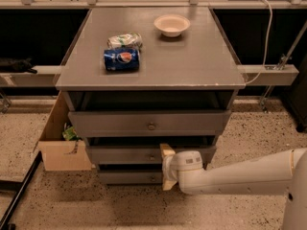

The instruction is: Open middle drawer

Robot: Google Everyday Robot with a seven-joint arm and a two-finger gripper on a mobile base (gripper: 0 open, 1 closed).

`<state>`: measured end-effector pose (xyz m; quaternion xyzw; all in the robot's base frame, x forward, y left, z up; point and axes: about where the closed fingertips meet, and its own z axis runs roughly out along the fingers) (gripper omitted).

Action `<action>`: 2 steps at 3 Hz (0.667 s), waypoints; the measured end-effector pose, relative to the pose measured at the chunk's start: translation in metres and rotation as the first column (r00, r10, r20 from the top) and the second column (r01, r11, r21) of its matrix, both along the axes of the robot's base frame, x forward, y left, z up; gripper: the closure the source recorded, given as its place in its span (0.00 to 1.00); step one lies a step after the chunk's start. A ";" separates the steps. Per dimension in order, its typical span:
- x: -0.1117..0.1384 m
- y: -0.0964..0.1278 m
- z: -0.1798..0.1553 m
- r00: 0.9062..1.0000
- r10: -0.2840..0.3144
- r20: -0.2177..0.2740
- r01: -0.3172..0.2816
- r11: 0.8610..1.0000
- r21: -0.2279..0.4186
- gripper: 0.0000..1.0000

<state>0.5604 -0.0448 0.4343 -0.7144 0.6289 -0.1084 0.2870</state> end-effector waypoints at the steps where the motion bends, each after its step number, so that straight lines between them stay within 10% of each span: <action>1: 0.045 -0.003 0.014 0.995 -0.070 0.075 0.070 0.998 0.007 0.00; 2: 0.070 -0.005 0.023 0.986 -0.104 0.132 0.105 0.994 0.002 0.00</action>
Offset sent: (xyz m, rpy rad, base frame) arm 0.1317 -0.0119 0.0507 -0.0271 -0.2616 -0.1837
